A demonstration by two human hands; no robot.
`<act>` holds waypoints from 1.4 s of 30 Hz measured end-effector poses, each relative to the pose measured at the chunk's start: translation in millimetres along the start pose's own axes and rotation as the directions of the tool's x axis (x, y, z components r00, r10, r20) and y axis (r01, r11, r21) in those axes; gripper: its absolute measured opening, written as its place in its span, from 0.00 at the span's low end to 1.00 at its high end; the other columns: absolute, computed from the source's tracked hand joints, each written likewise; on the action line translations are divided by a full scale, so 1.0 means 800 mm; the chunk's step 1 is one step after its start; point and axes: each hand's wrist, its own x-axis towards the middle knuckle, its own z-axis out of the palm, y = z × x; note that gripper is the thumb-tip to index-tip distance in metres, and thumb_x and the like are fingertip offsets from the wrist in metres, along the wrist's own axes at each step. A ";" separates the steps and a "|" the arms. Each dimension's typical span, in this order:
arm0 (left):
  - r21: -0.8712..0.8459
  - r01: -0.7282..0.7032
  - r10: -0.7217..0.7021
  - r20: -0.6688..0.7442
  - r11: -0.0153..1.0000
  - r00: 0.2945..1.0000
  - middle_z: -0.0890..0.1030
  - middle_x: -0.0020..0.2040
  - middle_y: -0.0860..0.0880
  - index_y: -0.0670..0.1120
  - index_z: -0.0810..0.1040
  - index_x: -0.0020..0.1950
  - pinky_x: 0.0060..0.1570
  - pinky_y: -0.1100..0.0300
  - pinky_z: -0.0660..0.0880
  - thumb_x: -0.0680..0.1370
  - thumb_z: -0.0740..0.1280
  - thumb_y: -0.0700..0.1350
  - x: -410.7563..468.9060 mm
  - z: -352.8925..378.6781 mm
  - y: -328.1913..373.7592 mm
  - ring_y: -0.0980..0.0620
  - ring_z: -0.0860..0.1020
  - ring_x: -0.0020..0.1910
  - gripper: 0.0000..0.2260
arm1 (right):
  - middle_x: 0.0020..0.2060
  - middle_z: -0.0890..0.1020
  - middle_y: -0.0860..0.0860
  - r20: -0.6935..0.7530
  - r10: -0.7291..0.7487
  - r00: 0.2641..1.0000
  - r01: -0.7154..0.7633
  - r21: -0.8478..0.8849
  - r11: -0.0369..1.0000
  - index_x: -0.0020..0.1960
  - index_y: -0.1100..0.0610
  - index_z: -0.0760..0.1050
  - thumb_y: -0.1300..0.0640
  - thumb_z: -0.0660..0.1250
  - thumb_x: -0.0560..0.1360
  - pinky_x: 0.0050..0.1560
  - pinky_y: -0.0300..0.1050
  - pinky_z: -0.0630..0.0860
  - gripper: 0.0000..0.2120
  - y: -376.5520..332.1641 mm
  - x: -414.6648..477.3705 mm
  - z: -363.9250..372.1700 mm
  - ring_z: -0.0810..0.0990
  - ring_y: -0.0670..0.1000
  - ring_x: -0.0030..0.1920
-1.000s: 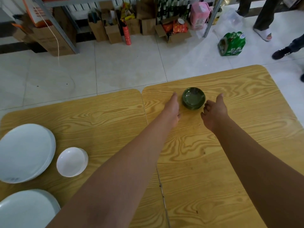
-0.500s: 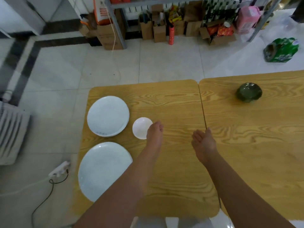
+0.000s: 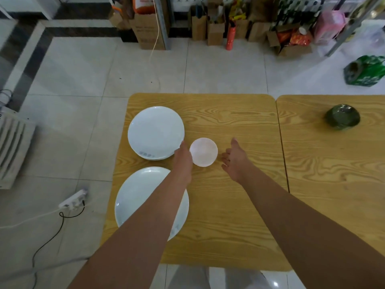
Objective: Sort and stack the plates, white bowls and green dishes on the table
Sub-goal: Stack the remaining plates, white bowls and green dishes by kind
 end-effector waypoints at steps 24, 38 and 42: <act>-0.064 0.058 -0.041 0.234 0.996 0.971 0.74 0.65 0.46 0.48 0.68 0.71 0.65 0.48 0.73 0.82 0.55 0.59 0.002 0.077 -0.033 0.47 0.75 0.60 0.23 | 0.67 0.76 0.56 0.088 -0.015 0.996 0.010 0.064 0.998 0.69 0.65 0.69 0.33 0.48 0.79 0.70 0.49 0.64 0.38 -0.008 -0.001 -0.056 0.72 0.55 0.68; 0.052 0.014 -0.032 0.350 0.999 0.936 0.74 0.61 0.46 0.43 0.67 0.71 0.57 0.51 0.74 0.83 0.53 0.57 -0.062 0.268 -0.054 0.48 0.74 0.55 0.23 | 0.69 0.74 0.58 -0.058 -0.076 0.995 0.088 0.232 0.969 0.71 0.66 0.67 0.34 0.50 0.80 0.64 0.48 0.68 0.38 -0.082 -0.001 -0.239 0.71 0.57 0.70; 0.072 0.005 -0.030 0.358 0.997 0.933 0.75 0.65 0.46 0.43 0.67 0.73 0.62 0.48 0.73 0.82 0.54 0.58 -0.065 0.325 -0.054 0.47 0.74 0.59 0.25 | 0.74 0.68 0.58 -0.034 -0.091 0.995 0.097 0.351 0.931 0.77 0.65 0.59 0.36 0.49 0.81 0.73 0.50 0.62 0.37 -0.104 0.009 -0.289 0.65 0.56 0.75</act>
